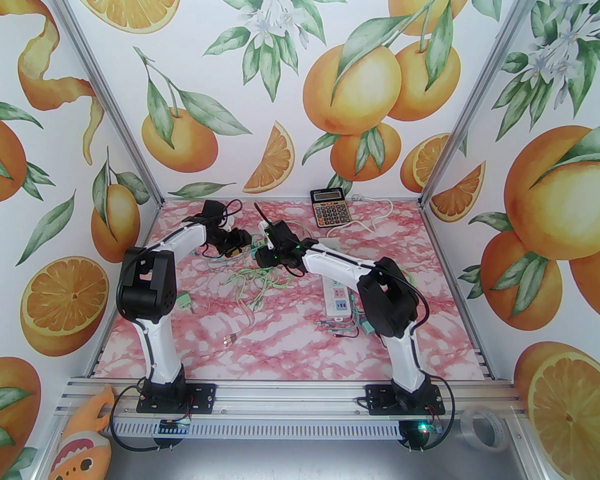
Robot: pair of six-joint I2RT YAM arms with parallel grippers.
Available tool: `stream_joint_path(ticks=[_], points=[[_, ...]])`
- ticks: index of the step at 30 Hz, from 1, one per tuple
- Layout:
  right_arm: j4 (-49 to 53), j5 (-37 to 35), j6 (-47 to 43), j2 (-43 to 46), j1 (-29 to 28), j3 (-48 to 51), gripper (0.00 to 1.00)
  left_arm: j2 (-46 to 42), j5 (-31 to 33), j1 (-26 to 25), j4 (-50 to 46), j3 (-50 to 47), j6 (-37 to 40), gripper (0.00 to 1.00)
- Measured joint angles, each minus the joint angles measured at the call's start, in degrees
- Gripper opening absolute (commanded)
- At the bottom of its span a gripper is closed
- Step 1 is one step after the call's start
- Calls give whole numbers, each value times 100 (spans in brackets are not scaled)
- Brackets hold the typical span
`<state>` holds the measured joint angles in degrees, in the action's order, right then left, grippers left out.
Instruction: Pull the plug off the socket
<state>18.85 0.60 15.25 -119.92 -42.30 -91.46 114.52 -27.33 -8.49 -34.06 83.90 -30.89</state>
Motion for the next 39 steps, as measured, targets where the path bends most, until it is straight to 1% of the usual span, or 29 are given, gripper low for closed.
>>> stream_joint_path(ticks=[6, 13, 17, 33, 39], points=[[-15, 151, 131, -66, 216, 0, 55, -111, -4, -13, 55, -168, -17, 51], [-37, 398, 131, -120, 426, -4, 55, -496, 192, -179, 50, -599, -184, 51], [-35, 435, 83, -120, 435, -17, 56, -614, 337, -245, -17, -695, -302, 51], [-105, 437, 87, 31, 435, 267, 58, -562, 404, -280, -85, -601, -319, 50], [-50, 372, 33, 33, 278, 229, 59, -562, 479, -308, -83, -601, -299, 50]])
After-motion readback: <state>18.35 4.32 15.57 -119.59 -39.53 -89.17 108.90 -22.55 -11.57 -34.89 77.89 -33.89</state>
